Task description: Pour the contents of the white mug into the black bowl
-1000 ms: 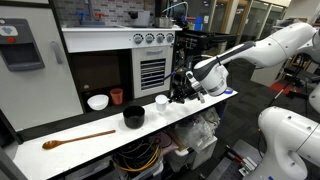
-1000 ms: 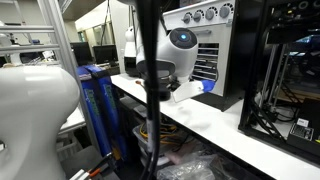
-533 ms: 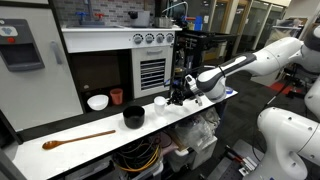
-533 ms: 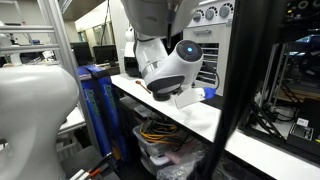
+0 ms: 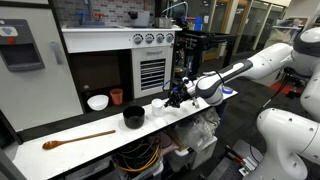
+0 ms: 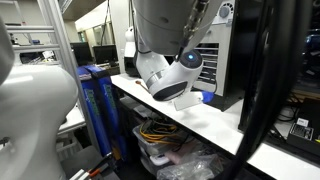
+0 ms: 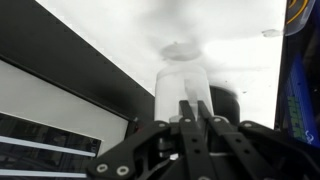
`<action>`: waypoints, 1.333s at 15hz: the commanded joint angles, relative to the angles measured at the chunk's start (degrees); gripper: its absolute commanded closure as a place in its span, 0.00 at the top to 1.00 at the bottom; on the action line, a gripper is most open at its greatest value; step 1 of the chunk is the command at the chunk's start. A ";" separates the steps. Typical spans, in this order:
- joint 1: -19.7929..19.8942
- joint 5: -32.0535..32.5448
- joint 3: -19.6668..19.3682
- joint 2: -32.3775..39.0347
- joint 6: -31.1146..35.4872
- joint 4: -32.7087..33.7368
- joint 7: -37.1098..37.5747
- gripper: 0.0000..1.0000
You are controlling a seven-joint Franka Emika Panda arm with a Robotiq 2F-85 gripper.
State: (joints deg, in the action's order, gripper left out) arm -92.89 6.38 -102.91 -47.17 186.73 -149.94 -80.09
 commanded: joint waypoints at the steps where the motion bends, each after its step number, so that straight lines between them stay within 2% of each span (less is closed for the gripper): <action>1: -2.64 3.14 -2.30 -0.62 1.16 1.60 2.81 0.02; 10: -6.96 5.79 -6.50 0.33 0.40 3.87 7.74 0.02; 20: -9.48 6.23 -8.38 0.80 0.00 5.00 11.02 0.02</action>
State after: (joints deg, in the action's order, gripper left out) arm -101.15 11.13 -109.90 -47.18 186.71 -145.57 -71.07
